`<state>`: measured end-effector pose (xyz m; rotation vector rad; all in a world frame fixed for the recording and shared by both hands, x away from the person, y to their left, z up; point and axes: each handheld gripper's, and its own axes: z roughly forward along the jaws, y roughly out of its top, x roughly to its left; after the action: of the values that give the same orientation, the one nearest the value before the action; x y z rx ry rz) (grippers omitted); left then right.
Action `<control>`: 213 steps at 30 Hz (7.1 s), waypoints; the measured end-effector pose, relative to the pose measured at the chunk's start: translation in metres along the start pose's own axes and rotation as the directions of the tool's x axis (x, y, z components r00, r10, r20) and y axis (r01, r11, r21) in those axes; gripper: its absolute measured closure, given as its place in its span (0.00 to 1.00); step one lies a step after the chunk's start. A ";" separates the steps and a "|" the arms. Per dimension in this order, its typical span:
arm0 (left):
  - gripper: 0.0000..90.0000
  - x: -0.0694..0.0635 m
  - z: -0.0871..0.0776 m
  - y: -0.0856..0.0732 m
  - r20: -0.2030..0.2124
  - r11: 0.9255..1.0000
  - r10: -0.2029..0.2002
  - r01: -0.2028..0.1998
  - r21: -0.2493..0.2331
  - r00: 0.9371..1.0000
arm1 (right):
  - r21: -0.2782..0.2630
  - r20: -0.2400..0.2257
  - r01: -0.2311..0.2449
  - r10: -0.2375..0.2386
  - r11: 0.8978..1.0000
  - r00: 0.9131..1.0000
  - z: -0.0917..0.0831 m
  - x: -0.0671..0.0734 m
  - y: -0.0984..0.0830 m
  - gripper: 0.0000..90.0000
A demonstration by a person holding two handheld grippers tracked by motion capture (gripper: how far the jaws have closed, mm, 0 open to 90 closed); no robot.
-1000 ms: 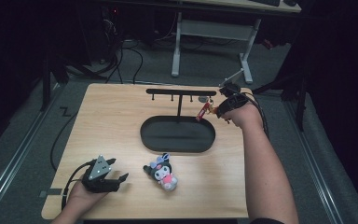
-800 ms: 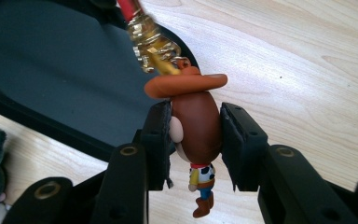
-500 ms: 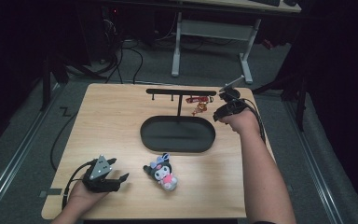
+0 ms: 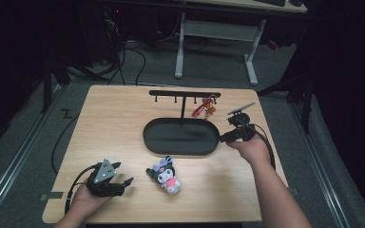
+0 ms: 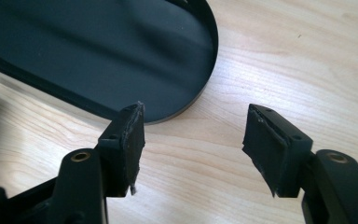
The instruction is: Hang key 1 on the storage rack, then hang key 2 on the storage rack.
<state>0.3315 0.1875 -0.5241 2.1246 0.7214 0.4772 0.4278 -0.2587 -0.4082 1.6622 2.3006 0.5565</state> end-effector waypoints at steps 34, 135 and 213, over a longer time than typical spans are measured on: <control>0.85 -0.021 0.005 0.016 -0.033 1.000 -0.016 0.016 -0.005 0.999 | -0.428 -0.029 -0.005 -0.008 0.904 1.000 0.036 0.026 -0.172 0.45; 0.29 0.029 -0.013 -0.010 -0.149 0.993 -0.118 0.117 -0.014 0.982 | -0.110 0.057 0.061 -0.055 0.992 0.997 0.025 0.023 -0.162 0.42; 0.29 0.025 -0.010 -0.008 -0.097 0.998 -0.067 0.068 0.007 0.993 | 0.329 -0.124 0.237 -0.207 0.914 0.970 0.026 0.099 -0.095 0.22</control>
<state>0.3424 0.2139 -0.5227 2.0912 0.8496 0.5442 0.3256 -0.1868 -0.4713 1.5016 2.7303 0.1886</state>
